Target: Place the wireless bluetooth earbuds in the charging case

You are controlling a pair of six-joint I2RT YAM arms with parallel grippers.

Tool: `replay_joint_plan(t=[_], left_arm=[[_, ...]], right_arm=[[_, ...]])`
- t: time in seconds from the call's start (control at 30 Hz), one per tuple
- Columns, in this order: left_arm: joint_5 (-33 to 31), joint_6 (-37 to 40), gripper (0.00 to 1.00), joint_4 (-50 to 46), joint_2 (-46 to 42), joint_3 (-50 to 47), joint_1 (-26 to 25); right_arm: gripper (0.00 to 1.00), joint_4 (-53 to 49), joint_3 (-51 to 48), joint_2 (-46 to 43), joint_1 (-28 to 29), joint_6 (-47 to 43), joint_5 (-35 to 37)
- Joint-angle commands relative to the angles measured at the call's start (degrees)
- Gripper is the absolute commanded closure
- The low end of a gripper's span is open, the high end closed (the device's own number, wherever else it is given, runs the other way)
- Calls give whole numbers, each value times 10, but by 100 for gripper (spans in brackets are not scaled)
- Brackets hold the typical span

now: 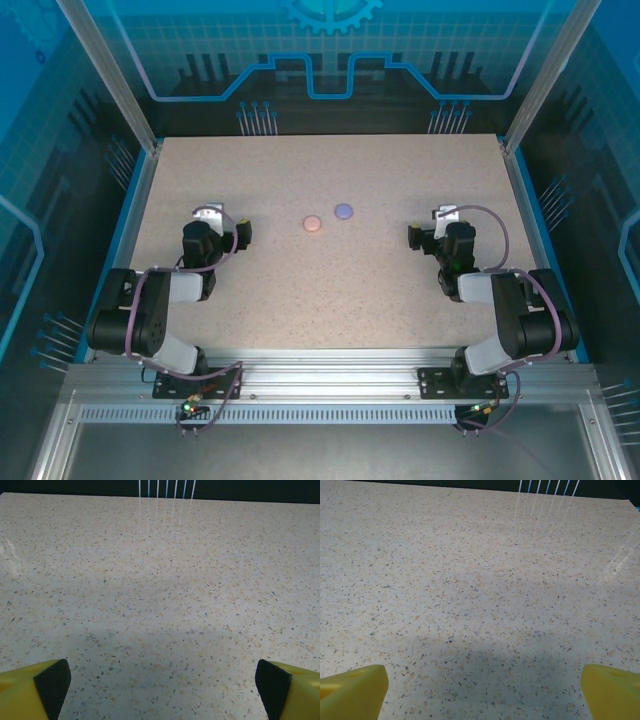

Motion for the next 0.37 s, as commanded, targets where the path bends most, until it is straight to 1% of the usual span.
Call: replay_joint_plan(t=[0.0, 0.1, 0.17, 0.33], left_arm=[[14, -11, 1, -7, 5, 7, 3], [14, -11, 1, -7, 5, 7, 3], [14, -12, 1, -9, 5, 7, 3], [13, -11, 1, -6, 5, 5, 3]], right_arm=[[0, 14, 7, 1, -1, -10, 3], [0, 11, 10, 2, -1, -9, 1], [0, 1, 15, 2, -9, -7, -16], [0, 11, 10, 2, -7, -10, -17]])
